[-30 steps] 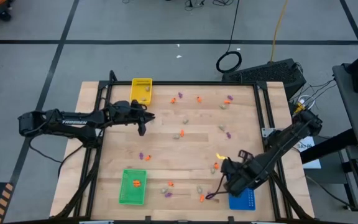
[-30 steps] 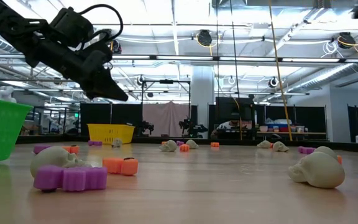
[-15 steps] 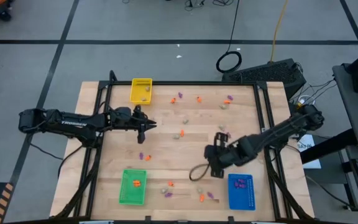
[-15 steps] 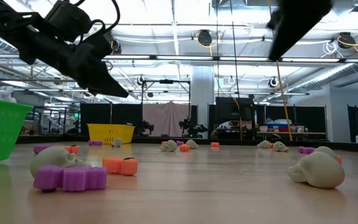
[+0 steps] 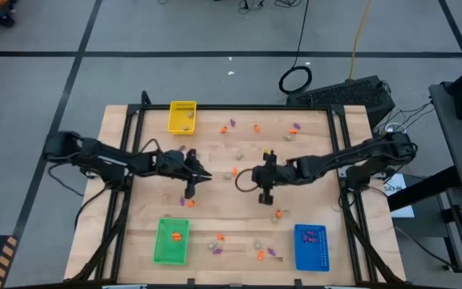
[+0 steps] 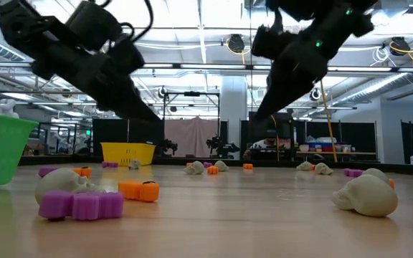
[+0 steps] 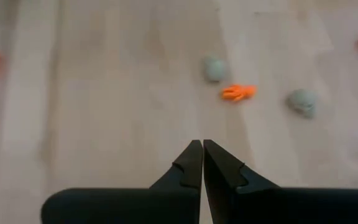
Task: Sort Halloween decoration
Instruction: Put the gray skull toy into the yellow bin
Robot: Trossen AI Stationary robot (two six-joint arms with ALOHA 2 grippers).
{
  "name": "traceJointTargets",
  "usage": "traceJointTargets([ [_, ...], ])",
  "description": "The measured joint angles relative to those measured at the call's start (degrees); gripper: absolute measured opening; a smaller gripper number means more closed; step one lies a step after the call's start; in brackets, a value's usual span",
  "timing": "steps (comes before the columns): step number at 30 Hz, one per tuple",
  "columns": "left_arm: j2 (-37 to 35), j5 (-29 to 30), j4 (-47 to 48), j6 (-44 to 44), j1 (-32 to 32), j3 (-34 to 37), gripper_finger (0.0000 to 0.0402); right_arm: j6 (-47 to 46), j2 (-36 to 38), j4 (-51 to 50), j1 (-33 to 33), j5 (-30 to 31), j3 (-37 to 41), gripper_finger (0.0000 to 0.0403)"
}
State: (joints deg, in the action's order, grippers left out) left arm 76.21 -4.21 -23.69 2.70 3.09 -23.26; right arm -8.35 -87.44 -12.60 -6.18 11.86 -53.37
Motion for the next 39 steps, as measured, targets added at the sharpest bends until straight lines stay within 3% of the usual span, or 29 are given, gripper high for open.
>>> traceJointTargets([
  [7, 10.14, 7.30, 0.01, 1.38, -1.72, -5.61, 0.0069, 6.70, 0.00, 7.41, 3.95, 0.06, 1.08, 0.0000],
  [14, 17.66, 9.38, -1.71, 1.46, -1.72, -10.56, 0.0126, 10.71, 0.00, 11.08, 5.15, -0.09, 1.08, 0.0000],
  [23, 23.67, 9.47, -1.26, -0.07, 0.22, -14.87, 0.0190, 10.77, 0.00, 10.91, 5.12, -0.13, 1.08, 0.0000],
  [33, 28.07, 2.76, -4.81, -0.10, 3.00, -15.15, 0.0191, 11.01, 0.00, 11.11, 5.12, -0.14, 1.08, 0.0000],
  [39, 31.66, 2.06, -9.53, -0.29, 2.96, -15.22, 0.0191, 11.01, 0.00, 11.15, 5.12, -0.09, 1.08, 0.0000],
])
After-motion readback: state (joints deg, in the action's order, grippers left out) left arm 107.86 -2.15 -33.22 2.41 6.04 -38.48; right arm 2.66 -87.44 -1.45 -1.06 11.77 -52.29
